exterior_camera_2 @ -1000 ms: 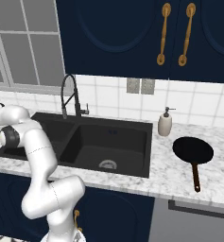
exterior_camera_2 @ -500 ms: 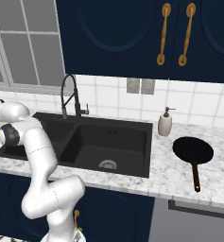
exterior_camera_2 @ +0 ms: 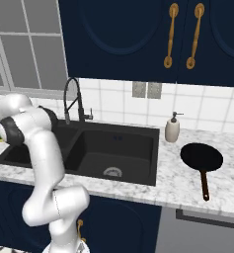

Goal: Pick the pan and sponge and place them into the sink. Then turn on the water.

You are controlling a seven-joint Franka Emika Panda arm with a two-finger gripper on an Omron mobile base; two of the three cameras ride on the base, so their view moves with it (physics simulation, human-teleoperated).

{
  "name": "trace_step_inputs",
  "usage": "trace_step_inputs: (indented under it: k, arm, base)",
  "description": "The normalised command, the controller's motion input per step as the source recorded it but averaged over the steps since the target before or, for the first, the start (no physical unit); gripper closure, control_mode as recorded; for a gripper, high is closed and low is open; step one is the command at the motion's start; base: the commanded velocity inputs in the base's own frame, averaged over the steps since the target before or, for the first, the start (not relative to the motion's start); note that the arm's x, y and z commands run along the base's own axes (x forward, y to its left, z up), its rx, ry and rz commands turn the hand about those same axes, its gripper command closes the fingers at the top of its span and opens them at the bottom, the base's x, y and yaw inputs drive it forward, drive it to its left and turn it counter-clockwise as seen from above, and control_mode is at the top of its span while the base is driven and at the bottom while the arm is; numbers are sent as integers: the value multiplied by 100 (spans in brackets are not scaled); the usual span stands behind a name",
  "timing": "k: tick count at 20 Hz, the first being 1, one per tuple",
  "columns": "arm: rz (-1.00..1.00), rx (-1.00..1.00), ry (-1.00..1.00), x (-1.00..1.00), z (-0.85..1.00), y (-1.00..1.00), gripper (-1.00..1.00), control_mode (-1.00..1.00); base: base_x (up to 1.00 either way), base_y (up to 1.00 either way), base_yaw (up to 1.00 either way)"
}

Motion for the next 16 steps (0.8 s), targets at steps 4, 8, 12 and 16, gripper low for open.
trace_step_inputs:
  k: [4,8,12,16]
  arm:
    - [8,9,-12,-91,64,-100,100,-100]
    - [10,6,0,-73,80,-89,100,-100]
    - [3,2,0,-48,78,-87,100,-100]
    - [0,2,0,-48,59,-87,100,-100]
  base:
    - [0,0,0]
    - [0,0,0]
    - [0,0,0]
    - [0,0,0]
